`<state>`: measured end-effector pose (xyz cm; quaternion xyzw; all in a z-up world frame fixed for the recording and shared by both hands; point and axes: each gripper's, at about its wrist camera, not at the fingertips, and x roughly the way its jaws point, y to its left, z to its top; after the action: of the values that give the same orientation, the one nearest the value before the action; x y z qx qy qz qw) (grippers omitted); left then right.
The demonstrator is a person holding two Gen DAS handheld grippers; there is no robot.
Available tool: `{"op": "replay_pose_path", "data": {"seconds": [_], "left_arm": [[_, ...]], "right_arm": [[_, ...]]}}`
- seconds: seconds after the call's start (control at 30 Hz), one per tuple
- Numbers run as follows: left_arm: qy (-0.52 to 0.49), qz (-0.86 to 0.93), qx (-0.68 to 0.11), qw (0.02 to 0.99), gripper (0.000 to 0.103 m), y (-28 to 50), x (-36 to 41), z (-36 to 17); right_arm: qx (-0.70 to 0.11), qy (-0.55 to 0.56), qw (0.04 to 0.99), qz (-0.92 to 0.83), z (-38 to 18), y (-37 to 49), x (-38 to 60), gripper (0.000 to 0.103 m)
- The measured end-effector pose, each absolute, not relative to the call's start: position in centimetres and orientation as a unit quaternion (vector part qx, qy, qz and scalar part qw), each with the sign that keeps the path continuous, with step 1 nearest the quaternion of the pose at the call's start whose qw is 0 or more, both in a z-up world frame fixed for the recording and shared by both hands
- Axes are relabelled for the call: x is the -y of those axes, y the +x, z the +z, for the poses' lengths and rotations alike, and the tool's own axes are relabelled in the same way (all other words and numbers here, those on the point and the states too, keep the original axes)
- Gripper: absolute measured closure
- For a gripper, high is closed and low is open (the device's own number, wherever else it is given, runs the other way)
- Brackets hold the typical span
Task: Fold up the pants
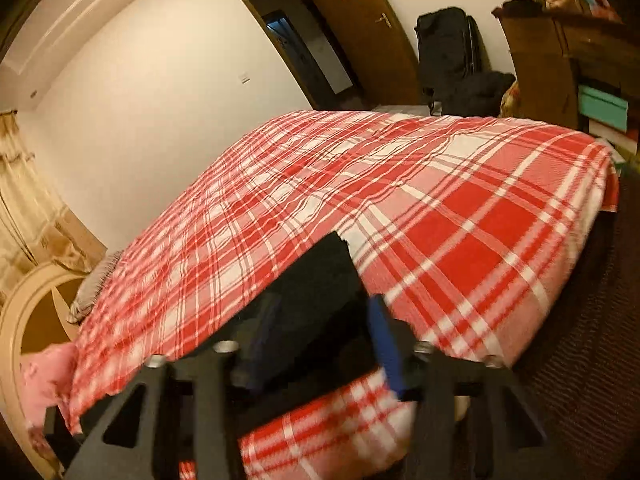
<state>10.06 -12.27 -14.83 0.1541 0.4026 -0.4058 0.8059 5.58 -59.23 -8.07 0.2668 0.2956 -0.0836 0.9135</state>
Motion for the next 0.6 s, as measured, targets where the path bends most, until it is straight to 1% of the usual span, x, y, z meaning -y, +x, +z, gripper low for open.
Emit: {"op": "replay_pose_path", "data": {"seconds": [0.03, 0.07, 0.17, 0.27, 0.37, 0.5, 0.6], "left_arm": [[0.148, -0.408, -0.402, 0.806, 0.099, 10.2, 12.1, -14.7], [0.145, -0.408, -0.401, 0.807, 0.099, 10.4, 12.0, -14.6], [0.131, -0.410, -0.399, 0.809, 0.100, 10.7, 11.5, -14.0], [0.104, -0.421, -0.393, 0.811, 0.100, 10.8, 10.2, -12.9], [0.106, -0.434, -0.391, 0.805, 0.100, 10.0, 9.8, -12.5], [0.139, -0.442, -0.400, 0.791, 0.101, 8.7, 10.4, -13.8], [0.141, -0.440, -0.415, 0.784, 0.101, 8.8, 10.5, -15.2]], "right_arm": [[-0.302, 0.261, 0.913, -0.081, -8.1, 6.2, 59.1, 0.079], [-0.308, 0.253, 0.913, -0.081, -8.1, 6.8, 58.9, 0.090], [-0.310, 0.232, 0.919, -0.072, -7.4, 7.2, 58.0, 0.095], [-0.293, 0.215, 0.929, -0.068, -6.2, 6.0, 57.4, 0.096], [-0.291, 0.219, 0.928, -0.076, -6.6, 4.9, 58.1, 0.096], [-0.315, 0.227, 0.916, -0.097, -9.0, 4.5, 59.5, 0.096], [-0.307, 0.247, 0.915, -0.085, -9.2, 3.8, 60.1, 0.097]]}}
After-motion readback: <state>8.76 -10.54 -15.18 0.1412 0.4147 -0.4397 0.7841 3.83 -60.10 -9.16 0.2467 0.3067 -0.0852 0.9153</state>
